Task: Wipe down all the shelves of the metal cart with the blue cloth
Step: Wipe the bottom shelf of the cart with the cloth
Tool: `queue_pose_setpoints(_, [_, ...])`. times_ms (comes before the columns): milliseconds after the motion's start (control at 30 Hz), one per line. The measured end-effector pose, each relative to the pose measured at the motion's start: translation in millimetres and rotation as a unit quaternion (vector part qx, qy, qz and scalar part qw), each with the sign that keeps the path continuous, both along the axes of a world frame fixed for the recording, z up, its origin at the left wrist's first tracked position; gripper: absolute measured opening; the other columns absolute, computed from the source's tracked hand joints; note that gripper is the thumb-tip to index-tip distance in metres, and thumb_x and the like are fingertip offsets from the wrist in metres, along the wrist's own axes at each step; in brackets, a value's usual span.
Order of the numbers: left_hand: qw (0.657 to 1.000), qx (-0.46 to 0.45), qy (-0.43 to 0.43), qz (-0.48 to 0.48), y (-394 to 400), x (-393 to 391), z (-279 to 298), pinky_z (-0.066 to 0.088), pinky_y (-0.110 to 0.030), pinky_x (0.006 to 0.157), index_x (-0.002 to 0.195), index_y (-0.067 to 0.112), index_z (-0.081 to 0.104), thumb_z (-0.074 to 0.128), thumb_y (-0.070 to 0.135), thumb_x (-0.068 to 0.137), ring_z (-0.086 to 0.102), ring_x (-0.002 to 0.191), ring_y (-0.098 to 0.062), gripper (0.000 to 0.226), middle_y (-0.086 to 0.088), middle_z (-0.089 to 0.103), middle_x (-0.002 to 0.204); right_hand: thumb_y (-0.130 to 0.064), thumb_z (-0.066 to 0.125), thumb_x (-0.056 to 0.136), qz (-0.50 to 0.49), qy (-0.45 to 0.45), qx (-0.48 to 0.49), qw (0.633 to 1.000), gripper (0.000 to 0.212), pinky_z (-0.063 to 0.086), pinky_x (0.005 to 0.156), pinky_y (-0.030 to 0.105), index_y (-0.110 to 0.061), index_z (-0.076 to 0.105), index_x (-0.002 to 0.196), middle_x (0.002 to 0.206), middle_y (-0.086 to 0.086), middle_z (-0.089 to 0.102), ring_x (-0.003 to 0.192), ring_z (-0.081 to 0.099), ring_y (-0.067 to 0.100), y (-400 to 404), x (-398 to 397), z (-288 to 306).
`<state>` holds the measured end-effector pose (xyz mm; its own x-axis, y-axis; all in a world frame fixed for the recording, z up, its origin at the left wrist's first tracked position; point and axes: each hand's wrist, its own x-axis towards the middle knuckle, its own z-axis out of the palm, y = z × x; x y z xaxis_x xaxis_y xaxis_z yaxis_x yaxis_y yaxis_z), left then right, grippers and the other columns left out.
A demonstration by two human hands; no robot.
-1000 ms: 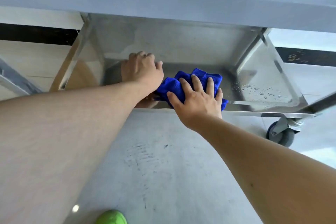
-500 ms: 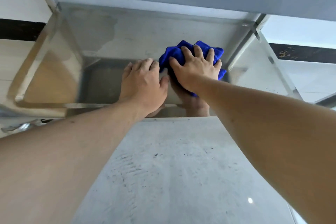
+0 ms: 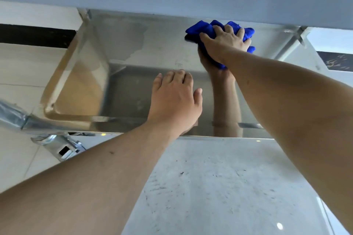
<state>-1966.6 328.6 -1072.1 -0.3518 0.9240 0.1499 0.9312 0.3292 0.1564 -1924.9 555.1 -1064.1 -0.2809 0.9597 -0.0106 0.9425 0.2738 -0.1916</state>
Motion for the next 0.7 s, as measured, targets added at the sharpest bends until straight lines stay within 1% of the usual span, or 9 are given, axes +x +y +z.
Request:
queue_pose_setpoints(200, [1.000,-0.009,0.009,-0.007,3.1,-1.1,0.1,0.025,-0.047,0.117,0.138,0.016,0.049,0.029,0.049,0.097,0.037,0.138,-0.024,0.056,-0.004,0.044,0.149,-0.073,0.022,0.084,0.014,-0.003,0.003,1.000,0.069,0.014,0.112,0.060,-0.040,0.045,0.139,0.153,-0.002,0.038,0.147,0.014,0.040,-11.0,10.0,0.2])
queue_pose_setpoints(333, [1.000,-0.004,0.016,-0.004,3.3,-1.1,0.0,0.027,-0.049,0.114,0.134,0.014,0.052,0.028,0.047,0.095,0.040,0.135,-0.025,0.056,-0.005,0.046,0.147,-0.072,0.021,0.085,0.027,-0.008,0.014,1.000,0.064,0.016,0.109,0.059,-0.039,0.049,0.133,0.148,-0.003,0.042,0.142,0.019,0.039,-37.0,25.7,-4.7])
queue_pose_setpoints(467, [1.000,0.003,0.013,-0.012,3.6,-0.9,0.2,0.030,-0.048,0.112,0.130,0.012,0.056,0.033,0.046,0.095,0.043,0.131,-0.025,0.054,-0.006,0.049,0.143,-0.073,0.020,0.085,0.034,0.001,0.026,0.999,0.064,0.016,0.108,0.060,-0.040,0.049,0.131,0.148,-0.004,0.041,0.141,0.019,0.040,-68.3,45.1,-7.9])
queue_pose_setpoints(533, [1.000,0.009,0.011,-0.012,3.5,-1.1,0.1,0.031,-0.047,0.110,0.126,0.012,0.058,0.036,0.044,0.094,0.045,0.127,-0.025,0.051,-0.005,0.051,0.140,-0.075,0.019,0.086,0.039,0.005,0.030,0.999,0.065,0.014,0.110,0.062,-0.040,0.048,0.133,0.151,-0.003,0.039,0.143,0.016,0.040,-84.5,54.6,-8.7])
queue_pose_setpoints(633, [1.000,0.014,-0.001,-0.012,4.1,-1.5,0.8,0.033,-0.047,0.109,0.126,0.011,0.058,0.040,0.043,0.093,0.046,0.126,-0.027,0.048,-0.005,0.052,0.139,-0.077,0.018,0.087,0.041,0.005,0.021,0.999,0.069,0.006,0.113,0.064,-0.041,0.041,0.141,0.159,-0.002,0.030,0.148,0.007,0.042,-109.5,68.8,-9.8])
queue_pose_setpoints(700, [1.000,0.019,-0.003,-0.014,4.5,-1.2,1.2,0.035,-0.047,0.106,0.120,0.012,0.059,0.041,0.042,0.093,0.048,0.121,-0.028,0.044,-0.006,0.055,0.134,-0.077,0.017,0.087,0.042,0.007,0.017,0.999,0.070,0.003,0.114,0.064,-0.042,0.038,0.144,0.161,-0.001,0.028,0.148,0.004,0.043,-125.4,79.0,-10.6])
